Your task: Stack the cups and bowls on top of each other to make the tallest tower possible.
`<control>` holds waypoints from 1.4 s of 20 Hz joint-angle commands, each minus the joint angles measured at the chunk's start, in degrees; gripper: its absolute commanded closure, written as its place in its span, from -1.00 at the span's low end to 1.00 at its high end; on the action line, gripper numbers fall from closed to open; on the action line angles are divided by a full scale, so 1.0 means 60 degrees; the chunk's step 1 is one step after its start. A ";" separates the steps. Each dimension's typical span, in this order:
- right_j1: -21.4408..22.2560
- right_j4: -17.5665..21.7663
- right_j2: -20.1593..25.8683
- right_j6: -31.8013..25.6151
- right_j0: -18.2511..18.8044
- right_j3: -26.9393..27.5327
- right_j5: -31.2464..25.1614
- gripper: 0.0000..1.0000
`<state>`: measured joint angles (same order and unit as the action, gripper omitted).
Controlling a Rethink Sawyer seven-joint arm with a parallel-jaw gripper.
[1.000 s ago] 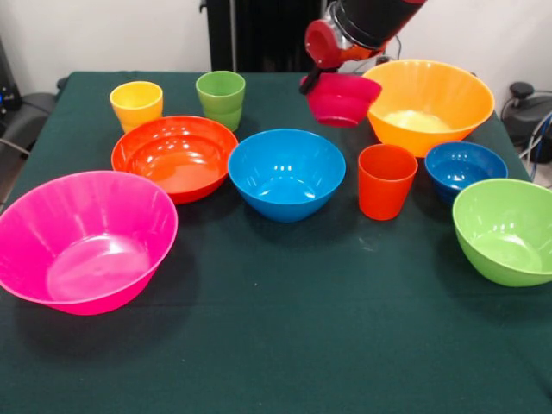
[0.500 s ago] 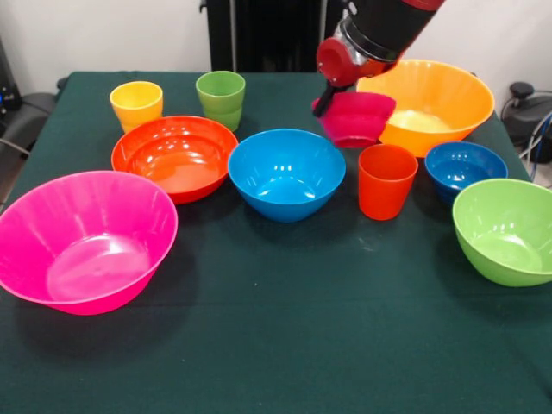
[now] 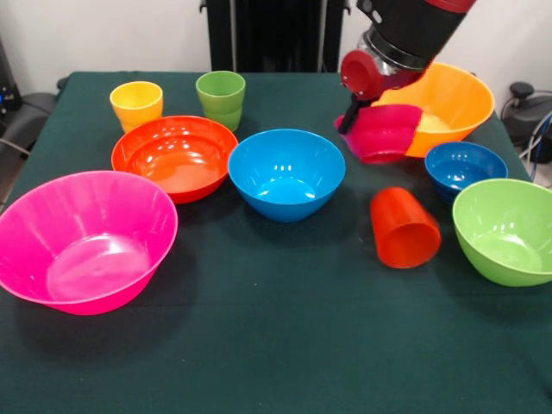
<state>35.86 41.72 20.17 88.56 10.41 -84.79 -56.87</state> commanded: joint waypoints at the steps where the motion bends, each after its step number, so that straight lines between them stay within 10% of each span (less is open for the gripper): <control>1: -0.0748 0.0937 0.0912 -0.3703 0.0154 0.0925 -0.0565 1.00; 28: -0.0918 0.1157 0.1117 -0.4803 0.0472 0.1480 0.0340 1.00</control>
<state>33.79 41.76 22.18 80.48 12.02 -78.96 -57.34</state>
